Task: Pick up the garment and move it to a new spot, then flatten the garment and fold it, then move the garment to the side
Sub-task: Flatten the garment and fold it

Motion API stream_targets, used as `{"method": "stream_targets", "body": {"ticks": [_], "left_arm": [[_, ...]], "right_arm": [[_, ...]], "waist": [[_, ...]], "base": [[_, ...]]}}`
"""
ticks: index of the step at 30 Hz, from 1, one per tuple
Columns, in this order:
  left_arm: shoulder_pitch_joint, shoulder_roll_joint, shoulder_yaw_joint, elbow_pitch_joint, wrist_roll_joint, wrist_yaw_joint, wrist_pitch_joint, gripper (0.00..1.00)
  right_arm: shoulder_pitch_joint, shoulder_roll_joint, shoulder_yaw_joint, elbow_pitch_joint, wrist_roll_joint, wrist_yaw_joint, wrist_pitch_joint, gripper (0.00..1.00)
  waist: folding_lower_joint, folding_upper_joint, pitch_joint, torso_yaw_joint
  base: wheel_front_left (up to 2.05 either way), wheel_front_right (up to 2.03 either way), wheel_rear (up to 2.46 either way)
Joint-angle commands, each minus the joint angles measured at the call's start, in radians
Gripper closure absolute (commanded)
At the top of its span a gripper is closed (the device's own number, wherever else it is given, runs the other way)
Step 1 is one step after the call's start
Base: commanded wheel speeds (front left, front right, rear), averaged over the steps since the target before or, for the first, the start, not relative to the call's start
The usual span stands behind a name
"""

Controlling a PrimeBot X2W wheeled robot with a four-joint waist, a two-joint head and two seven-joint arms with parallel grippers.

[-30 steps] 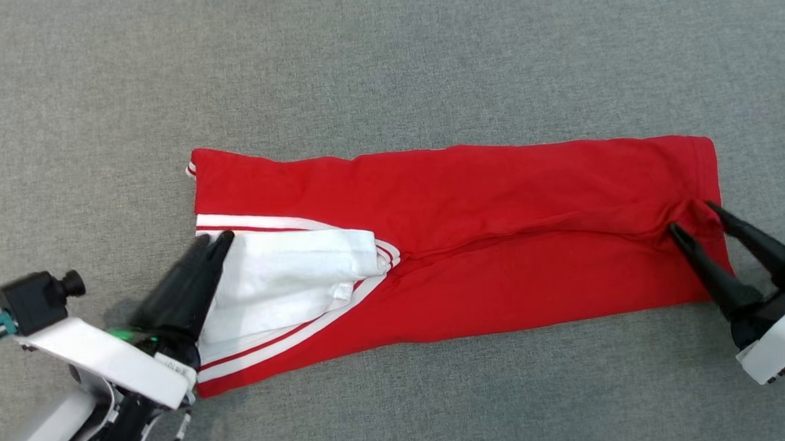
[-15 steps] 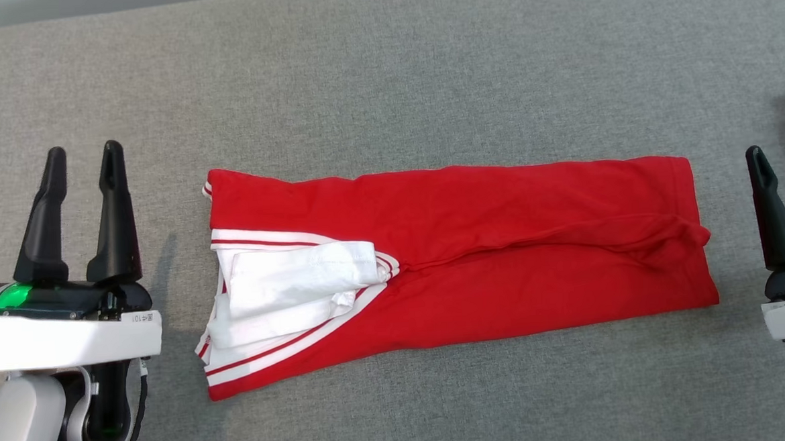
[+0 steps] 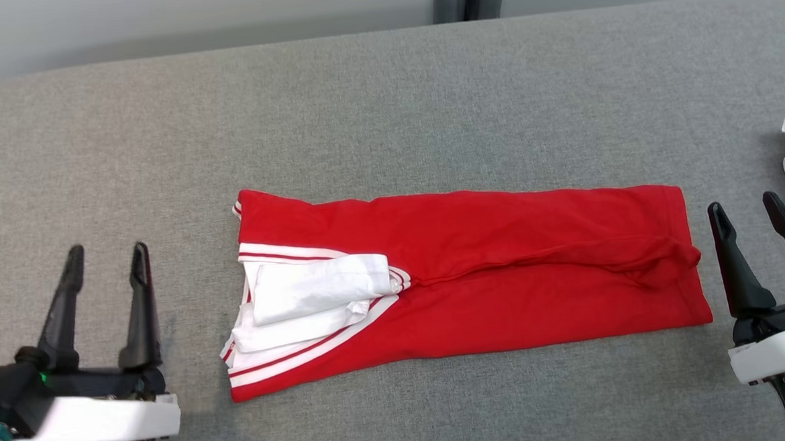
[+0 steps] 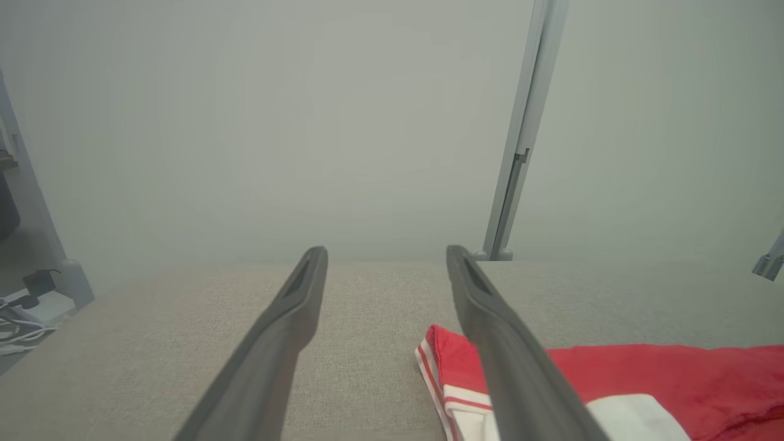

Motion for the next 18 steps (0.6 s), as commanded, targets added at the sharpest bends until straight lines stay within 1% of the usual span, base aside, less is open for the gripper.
{"method": "stream_targets", "body": {"ticks": [1,5,11,15,18], "left_arm": [[0.005,-0.002,0.002,0.003,0.010,-0.008,-0.003,0.00],[0.039,-0.015,-0.007,0.031,0.032,-0.025,-0.003,0.00],[0.046,-0.030,-0.007,0.046,0.052,-0.034,-0.003,0.00],[0.043,-0.039,-0.007,0.048,0.054,-0.039,-0.003,0.00],[0.030,-0.042,-0.007,0.045,0.058,-0.040,-0.003,0.00]], "right_arm": [[0.009,-0.001,-0.005,0.004,-0.012,0.000,0.002,0.00],[0.028,0.005,-0.008,0.010,-0.023,0.000,0.013,0.00],[0.049,0.010,-0.017,0.004,-0.023,0.000,0.026,0.00],[0.047,0.011,-0.022,0.007,-0.017,0.000,0.033,0.00],[0.037,0.004,-0.046,0.038,-0.004,0.000,0.046,0.00]], "waist": [[0.0000,0.0000,-0.013,0.004],[0.0000,0.0000,-0.037,0.008],[0.0000,0.0000,-0.056,0.020],[0.0000,0.0000,-0.056,0.026],[0.0000,0.0000,-0.043,0.031]], "base": [[0.00,0.00,0.00],[0.00,0.00,0.00],[0.00,0.00,0.00],[0.00,0.00,0.00],[0.00,0.00,0.00]]}}
